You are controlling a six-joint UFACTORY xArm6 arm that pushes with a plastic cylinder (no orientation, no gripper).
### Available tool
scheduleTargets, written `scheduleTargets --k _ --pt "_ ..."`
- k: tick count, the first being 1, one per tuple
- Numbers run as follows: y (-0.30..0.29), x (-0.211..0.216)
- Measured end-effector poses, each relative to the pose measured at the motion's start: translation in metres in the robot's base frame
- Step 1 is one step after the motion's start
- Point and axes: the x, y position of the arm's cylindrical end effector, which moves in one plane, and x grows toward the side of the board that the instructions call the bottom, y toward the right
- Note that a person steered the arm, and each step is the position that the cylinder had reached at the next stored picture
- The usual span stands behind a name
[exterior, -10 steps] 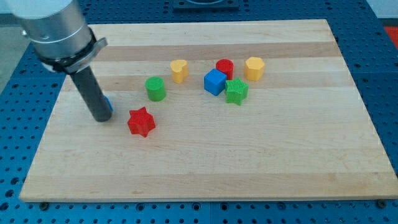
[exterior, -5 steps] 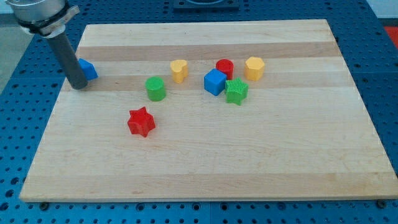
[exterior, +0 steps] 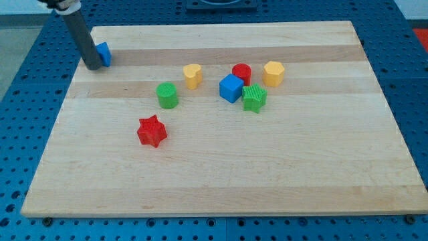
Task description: Put the triangle at the top left corner of the board
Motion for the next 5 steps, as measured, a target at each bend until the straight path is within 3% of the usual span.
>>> scheduleTargets --k 5 --pt "0.011 -0.076"
